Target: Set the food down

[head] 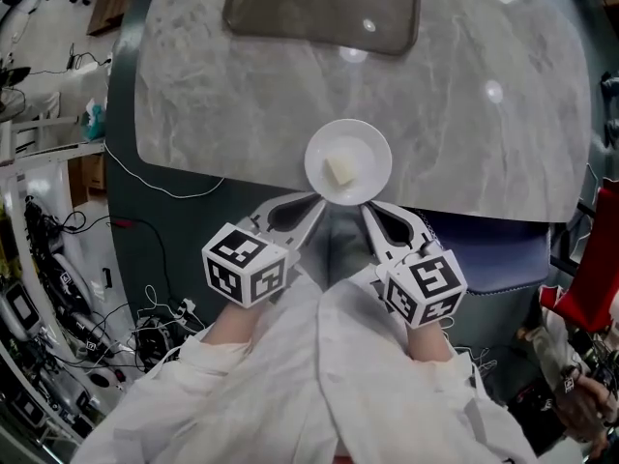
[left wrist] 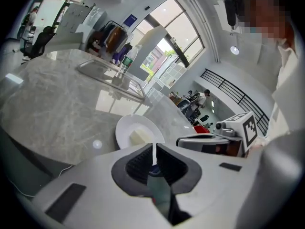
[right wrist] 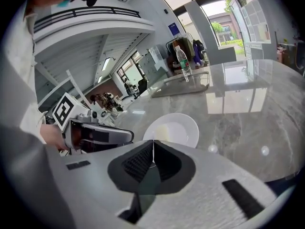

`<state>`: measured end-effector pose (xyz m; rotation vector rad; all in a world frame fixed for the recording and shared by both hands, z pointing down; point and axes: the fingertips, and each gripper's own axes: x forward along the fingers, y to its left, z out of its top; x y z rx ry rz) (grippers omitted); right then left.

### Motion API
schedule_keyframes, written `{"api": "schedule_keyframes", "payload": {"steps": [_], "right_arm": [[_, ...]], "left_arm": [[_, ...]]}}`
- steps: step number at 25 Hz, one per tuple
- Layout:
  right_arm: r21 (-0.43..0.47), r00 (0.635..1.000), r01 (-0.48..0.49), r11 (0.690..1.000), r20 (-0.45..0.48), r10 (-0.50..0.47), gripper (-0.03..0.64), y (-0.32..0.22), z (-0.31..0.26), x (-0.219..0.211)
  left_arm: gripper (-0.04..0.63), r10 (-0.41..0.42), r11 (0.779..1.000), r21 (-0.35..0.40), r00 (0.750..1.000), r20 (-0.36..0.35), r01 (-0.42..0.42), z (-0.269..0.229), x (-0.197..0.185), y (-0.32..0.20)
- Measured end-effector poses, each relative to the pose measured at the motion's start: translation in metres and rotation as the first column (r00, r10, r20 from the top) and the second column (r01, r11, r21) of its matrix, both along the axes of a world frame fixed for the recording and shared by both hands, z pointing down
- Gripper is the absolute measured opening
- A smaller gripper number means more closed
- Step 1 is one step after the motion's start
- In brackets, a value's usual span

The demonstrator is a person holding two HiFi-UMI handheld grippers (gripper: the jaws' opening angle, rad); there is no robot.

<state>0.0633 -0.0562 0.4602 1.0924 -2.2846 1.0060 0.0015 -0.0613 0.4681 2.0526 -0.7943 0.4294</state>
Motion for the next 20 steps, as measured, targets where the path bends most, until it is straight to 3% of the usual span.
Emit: {"api": "schedule_keyframes", "payload": {"steps": [9, 20], "right_arm": [[-0.07, 0.999, -0.039, 0.997, -0.006, 0.039, 0.005, 0.006, 0.027, 0.006], [-0.115, 0.996, -0.078, 0.99, -0.042, 0.073, 0.005, 0.004, 0.052, 0.016]], "left_arm": [[0.032, -0.047, 0.997, -0.053, 0.999, 0.021, 0.048, 0.028, -0.006, -0.002], [0.032, -0.035, 0.994, -0.105, 0.998, 0.042, 0.04, 0.052, -0.01, 0.005]]}}
